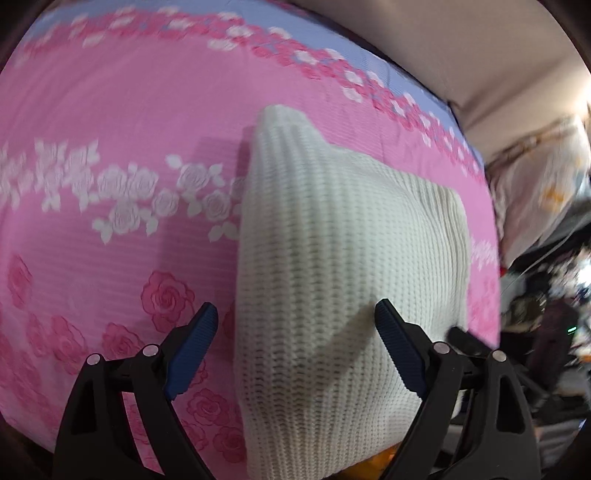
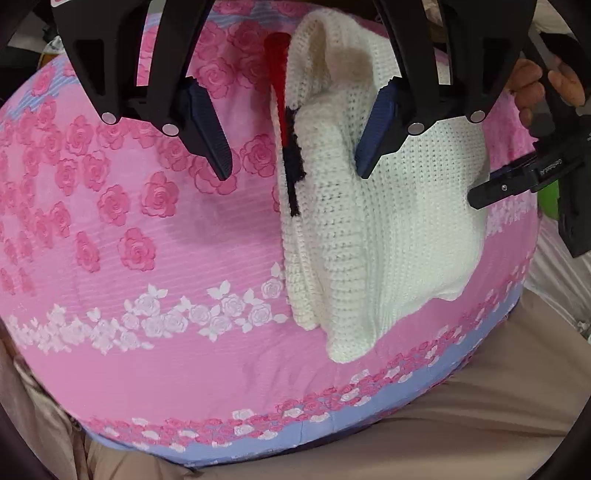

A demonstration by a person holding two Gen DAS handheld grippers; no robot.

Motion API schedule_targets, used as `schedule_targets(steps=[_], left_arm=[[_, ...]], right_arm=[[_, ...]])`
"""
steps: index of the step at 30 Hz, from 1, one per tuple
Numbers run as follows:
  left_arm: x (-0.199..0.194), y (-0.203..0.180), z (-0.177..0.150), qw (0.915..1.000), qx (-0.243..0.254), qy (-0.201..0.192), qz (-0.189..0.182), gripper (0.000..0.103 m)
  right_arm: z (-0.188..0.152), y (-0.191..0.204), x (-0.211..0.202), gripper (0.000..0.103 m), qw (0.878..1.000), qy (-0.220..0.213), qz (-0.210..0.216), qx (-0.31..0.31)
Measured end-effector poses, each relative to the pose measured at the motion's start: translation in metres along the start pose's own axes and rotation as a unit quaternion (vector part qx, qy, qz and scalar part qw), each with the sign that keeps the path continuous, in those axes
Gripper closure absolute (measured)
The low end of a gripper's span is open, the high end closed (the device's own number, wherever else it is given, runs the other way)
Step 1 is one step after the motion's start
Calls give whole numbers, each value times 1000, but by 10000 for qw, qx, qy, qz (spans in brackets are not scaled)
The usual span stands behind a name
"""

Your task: Fold small clothes

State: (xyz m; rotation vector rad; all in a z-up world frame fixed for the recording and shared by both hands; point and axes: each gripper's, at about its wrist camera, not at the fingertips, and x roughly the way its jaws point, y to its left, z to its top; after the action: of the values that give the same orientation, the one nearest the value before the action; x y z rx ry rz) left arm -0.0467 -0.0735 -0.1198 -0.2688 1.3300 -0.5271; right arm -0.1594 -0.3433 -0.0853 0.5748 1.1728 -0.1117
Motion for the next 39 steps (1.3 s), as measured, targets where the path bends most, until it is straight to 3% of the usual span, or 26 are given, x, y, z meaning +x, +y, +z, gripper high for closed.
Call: schedule_targets(steps=[4,5,9,11,12,13,15,21,24,28,29,31,34,35,38,39], left_arm=[[22,17,-3,9968,-474,270,-579,16],[24,17,-3,9963,-512,227,-656,12],[31,2,-2,9962,-338,257,-762,14],[34,-12,-1,9982,-71,366,-478,23],[32,-19,0,9984,100,363,-415,33],[28,-26,1,9984,246,337,-390,39],[16,-37,5,9975,493,290,-418,53],[-20,-86,17,9884,1249,-149,-851,56],[-3,-101,21,9859,1509,-121,-707,49],[52,-95,17,9883,1504,230,92,39],[57,-93,17,9889,1468,142,181,29],[61,-90,17,9904,1360,25,244,17],[73,-92,23,9932,1127,151,238,13],[77,-93,26,9940,1046,218,219,13],[82,-104,34,9940,996,405,187,32],[81,-111,36,9930,1075,419,249,42]], right_arm=[[4,-5,27,29,9969,209,654,376],[4,-5,32,28,9958,223,771,443],[6,-5,48,21,9891,274,1245,743],[7,-5,49,21,9874,222,1370,754],[7,-4,49,31,9872,221,1393,739],[8,-4,49,50,9857,231,1482,766],[11,-5,43,64,9817,171,1668,902],[26,16,-28,69,9851,-739,1480,475],[31,8,-45,68,9867,-1024,1217,345],[33,-30,-4,62,9911,-637,895,753],[31,-42,10,59,9928,-431,671,892],[25,-51,20,47,9906,-425,781,1037],[21,-54,21,37,9881,-495,844,1189],[20,-54,26,37,9872,-461,903,1228],[16,-59,36,40,9783,-367,1229,1627],[16,-61,37,51,9767,-344,1293,1679]])
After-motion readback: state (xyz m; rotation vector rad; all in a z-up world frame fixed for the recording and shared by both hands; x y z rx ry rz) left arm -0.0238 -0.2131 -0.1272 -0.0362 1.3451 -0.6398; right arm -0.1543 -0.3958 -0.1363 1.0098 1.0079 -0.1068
